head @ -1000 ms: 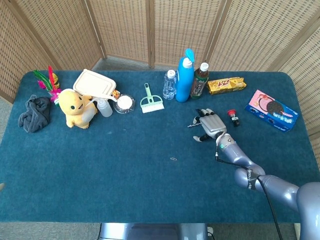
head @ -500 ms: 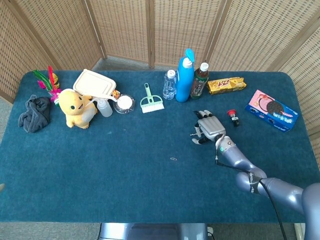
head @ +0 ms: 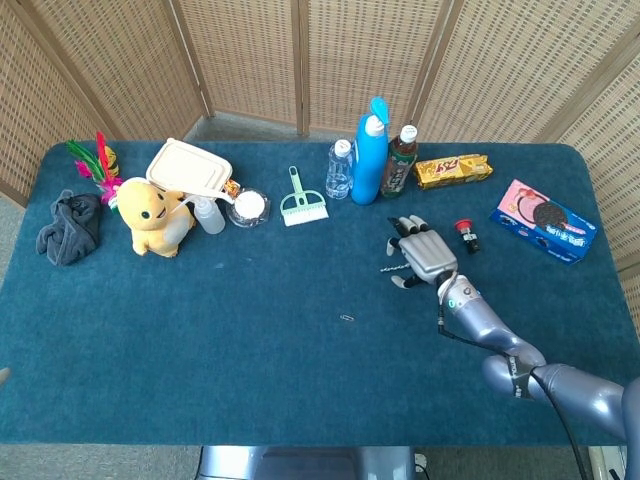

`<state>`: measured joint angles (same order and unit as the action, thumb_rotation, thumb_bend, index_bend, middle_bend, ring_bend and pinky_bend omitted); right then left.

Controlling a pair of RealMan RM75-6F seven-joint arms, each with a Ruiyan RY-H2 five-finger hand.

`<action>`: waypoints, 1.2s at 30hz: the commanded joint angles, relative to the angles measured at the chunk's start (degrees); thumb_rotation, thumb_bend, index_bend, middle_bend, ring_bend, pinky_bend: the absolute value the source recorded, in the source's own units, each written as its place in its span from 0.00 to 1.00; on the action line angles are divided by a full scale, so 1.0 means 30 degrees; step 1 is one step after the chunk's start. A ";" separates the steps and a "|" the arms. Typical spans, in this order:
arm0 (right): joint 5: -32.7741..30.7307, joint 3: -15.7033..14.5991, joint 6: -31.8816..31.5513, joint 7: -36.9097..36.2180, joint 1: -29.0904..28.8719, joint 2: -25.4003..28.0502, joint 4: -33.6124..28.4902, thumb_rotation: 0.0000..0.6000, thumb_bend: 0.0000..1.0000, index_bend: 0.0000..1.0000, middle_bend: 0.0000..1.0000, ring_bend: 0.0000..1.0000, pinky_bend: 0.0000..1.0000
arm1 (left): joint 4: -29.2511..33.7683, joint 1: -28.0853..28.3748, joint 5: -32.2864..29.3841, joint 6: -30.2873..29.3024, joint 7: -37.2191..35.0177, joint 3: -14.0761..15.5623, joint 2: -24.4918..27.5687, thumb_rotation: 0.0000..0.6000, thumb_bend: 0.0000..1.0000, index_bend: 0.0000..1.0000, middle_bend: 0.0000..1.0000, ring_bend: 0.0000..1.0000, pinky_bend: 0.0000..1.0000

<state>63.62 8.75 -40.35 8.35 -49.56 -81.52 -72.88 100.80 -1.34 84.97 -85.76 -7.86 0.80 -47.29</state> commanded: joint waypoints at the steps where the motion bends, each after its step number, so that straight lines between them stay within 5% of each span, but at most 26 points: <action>1: 0.0033 -0.0144 -0.0139 0.0185 0.0103 -0.0178 0.0361 0.86 0.32 0.35 0.00 0.00 0.00 | 0.0001 0.0050 0.0039 0.0101 0.0015 0.0025 -0.0012 1.00 0.36 0.00 0.00 0.00 0.05; 13: -0.0945 -0.0375 0.1006 0.1287 -0.0431 -0.0997 0.1818 0.85 0.33 0.36 0.00 0.00 0.00 | 0.0031 0.0021 0.0054 0.0040 0.0103 0.0039 -0.0002 1.00 0.36 0.00 0.00 0.00 0.05; 29: -0.2681 -0.0611 0.1546 0.2552 -0.0647 -0.0738 0.1037 0.84 0.33 0.45 0.00 0.00 0.00 | 0.0069 0.0015 0.0169 0.0018 0.0163 0.0088 -0.0033 1.00 0.36 0.00 0.00 0.00 0.05; 36: -0.2359 -0.0639 0.1243 0.2277 -0.0456 -0.0306 0.0283 0.84 0.33 0.72 0.00 0.00 0.00 | 0.0115 -0.0033 0.0184 -0.0059 0.0242 0.0107 -0.0045 1.00 0.36 0.00 0.00 0.00 0.05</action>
<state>55.95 6.79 -36.13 15.50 -51.15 -82.90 -71.36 101.14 -1.44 85.53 -85.94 -7.13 1.12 -47.43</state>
